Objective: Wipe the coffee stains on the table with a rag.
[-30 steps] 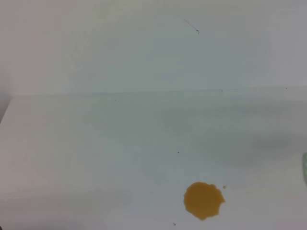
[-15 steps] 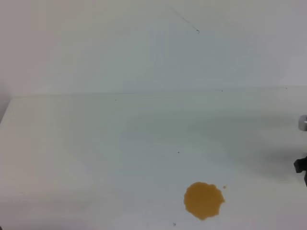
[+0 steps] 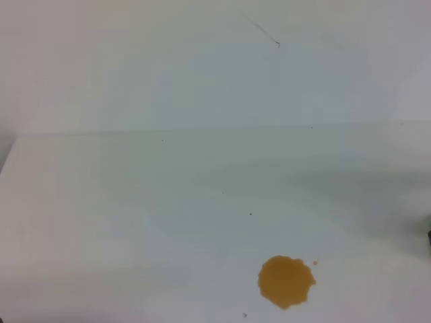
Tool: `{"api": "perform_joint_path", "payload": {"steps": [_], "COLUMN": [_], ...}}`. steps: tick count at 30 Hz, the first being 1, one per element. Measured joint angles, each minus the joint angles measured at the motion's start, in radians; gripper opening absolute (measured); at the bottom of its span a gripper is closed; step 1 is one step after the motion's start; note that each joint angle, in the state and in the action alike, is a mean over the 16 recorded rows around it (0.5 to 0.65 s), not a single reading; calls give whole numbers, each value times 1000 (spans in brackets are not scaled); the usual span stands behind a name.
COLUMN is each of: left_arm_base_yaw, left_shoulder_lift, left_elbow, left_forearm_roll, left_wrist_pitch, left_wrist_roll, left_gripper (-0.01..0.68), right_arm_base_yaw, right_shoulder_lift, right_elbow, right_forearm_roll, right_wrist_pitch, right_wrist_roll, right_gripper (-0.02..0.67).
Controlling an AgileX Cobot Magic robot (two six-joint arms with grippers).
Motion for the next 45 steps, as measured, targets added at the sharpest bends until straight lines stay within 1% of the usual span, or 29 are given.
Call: {"api": "perform_joint_path", "payload": {"steps": [2, 8, 13, 16, 18, 24, 31, 39, 45], "left_arm_base_yaw": [0, 0, 0, 0, 0, 0, 0, 0, 0], "left_shoulder_lift": [0, 0, 0, 0, 0, 0, 0, 0, 0], "left_elbow": [0, 0, 0, 0, 0, 0, 0, 0, 0], "left_forearm_roll": [0, 0, 0, 0, 0, 0, 0, 0, 0], "left_wrist_pitch": [0, 0, 0, 0, 0, 0, 0, 0, 0], "left_wrist_roll": [0, 0, 0, 0, 0, 0, 0, 0, 0], "left_gripper": [-3, -3, -3, -3, -3, -3, -3, -3, -3], "right_arm_base_yaw": [-1, -1, 2, 10, 21, 95, 261, 469, 572], "right_shoulder_lift": [20, 54, 27, -15, -48, -141, -185, -124, -21], "right_elbow": [0, -4, -5, -6, -7, -4, -10, -74, -168], "right_forearm_roll": [5, 9, 13, 17, 22, 67, 132, 186, 207], "right_wrist_pitch": [2, 11, 17, 15, 13, 12, -9, -33, -21], "right_wrist_roll": [-7, -26, -39, -50, -58, -110, -175, -202, -192], "right_gripper": [339, 205, 96, 48, 29, 23, 22, 22, 22]}}
